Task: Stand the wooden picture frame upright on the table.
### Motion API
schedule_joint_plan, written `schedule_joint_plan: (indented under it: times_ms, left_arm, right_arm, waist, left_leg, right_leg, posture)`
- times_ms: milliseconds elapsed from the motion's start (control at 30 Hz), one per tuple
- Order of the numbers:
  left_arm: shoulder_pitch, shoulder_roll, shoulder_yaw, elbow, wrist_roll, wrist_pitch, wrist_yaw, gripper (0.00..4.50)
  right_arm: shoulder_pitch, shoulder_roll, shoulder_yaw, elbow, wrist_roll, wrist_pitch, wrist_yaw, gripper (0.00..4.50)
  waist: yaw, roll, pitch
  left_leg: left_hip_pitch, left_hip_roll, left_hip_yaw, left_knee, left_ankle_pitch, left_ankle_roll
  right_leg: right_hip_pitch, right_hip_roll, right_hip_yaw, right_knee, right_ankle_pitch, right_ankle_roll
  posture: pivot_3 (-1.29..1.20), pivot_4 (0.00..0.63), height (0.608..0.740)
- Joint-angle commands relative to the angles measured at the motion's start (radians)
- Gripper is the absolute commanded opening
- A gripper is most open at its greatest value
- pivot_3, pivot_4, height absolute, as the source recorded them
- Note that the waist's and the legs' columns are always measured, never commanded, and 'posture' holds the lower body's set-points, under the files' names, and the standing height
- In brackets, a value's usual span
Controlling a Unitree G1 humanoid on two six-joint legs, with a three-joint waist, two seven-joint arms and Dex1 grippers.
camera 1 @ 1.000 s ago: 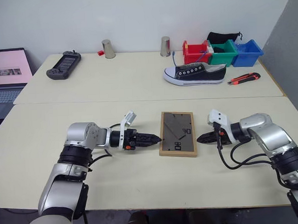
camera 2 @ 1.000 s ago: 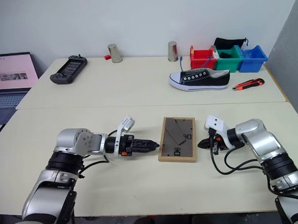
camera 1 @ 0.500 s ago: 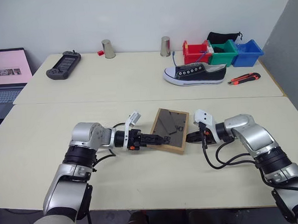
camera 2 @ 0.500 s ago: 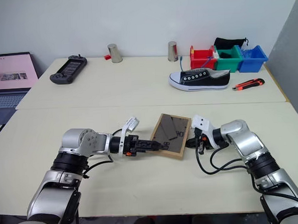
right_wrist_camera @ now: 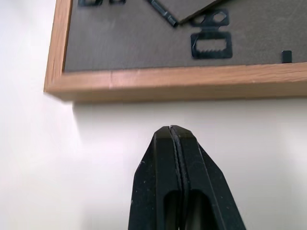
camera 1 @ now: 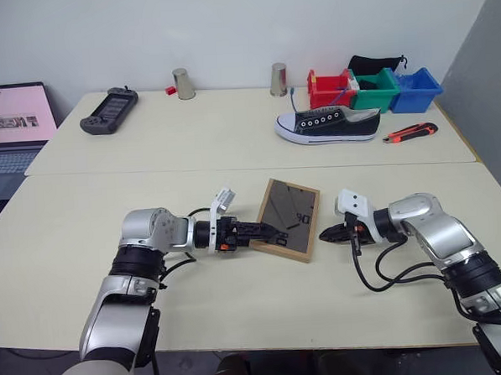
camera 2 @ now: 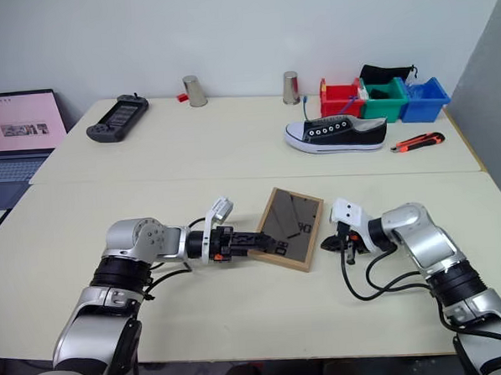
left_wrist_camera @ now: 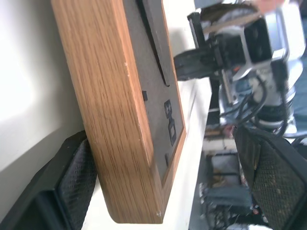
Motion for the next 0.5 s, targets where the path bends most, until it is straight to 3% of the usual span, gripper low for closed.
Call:
schedule_joint_plan:
  times_ms: [33, 167, 433, 500]
  left_arm:
    - [-0.006, -0.007, -0.009, 0.103, 0.066, -0.057, 0.041, 4.50]
    - [-0.033, -0.018, -0.040, 0.151, 0.083, -0.095, 0.013, 4.50]
    - [-0.055, -0.055, -0.094, 0.152, 0.107, -0.126, -0.041, 4.50]
    - [-0.052, -0.055, -0.099, 0.148, 0.113, -0.129, -0.048, 4.15]
  right_arm:
    - [0.009, -0.028, -0.002, -0.007, -0.021, -0.002, 0.008, 0.01]
    - [-0.024, 0.002, -0.006, 0.013, -0.028, -0.001, -0.024, 0.01]
    - [-0.086, 0.077, 0.012, 0.030, -0.054, 0.012, -0.056, 0.01]
    - [-0.083, 0.079, 0.011, 0.023, -0.055, 0.017, -0.056, 0.00]
  waist:
    - [0.004, 0.000, -0.001]
    - [0.004, 0.000, -0.001]
    - [0.017, 0.000, -0.001]
    - [0.020, 0.000, -0.001]
  left_leg:
    - [0.001, 0.000, 0.000, 0.000, 0.000, 0.000]
    - [0.015, 0.000, 0.000, -0.001, -0.002, 0.003]
    - [0.014, 0.000, 0.000, -0.001, -0.001, 0.003]
    - [0.014, 0.000, -0.001, -0.001, 0.000, 0.002]
  right_leg:
    - [0.002, 0.000, 0.000, 0.000, 0.000, 0.000]
    - [0.014, 0.000, 0.000, -0.002, 0.000, 0.001]
    - [0.014, 0.000, 0.000, -0.002, 0.000, 0.001]
    - [0.014, 0.000, 0.000, -0.002, 0.000, 0.001]
  posture:
    - [0.00, 0.150, 0.740]
    - [0.00, 0.150, 0.740]
    - [0.00, 0.150, 0.740]
    - [0.00, 0.150, 0.740]
